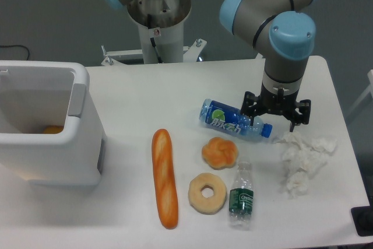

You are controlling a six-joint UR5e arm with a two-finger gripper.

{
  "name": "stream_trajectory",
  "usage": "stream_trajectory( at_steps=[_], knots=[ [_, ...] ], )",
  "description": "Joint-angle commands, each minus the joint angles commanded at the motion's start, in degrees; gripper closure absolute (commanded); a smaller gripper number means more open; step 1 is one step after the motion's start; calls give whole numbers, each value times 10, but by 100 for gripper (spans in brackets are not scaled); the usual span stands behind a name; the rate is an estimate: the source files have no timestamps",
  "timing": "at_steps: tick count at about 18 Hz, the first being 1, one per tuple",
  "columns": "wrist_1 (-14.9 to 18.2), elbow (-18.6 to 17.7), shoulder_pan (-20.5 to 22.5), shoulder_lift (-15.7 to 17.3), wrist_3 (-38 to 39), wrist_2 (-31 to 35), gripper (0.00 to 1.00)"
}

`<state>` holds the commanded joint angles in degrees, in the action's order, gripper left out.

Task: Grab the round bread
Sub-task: 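Move the open gripper over the round golden bun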

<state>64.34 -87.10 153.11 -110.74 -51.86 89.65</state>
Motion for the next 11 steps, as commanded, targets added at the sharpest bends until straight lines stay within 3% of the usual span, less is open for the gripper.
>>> stream_trajectory(
  at_steps=[5, 11],
  knots=[
    [-2, 2, -6, -16, 2, -1, 0],
    [-36, -36, -11, -27, 4, 0, 0]
  ],
)
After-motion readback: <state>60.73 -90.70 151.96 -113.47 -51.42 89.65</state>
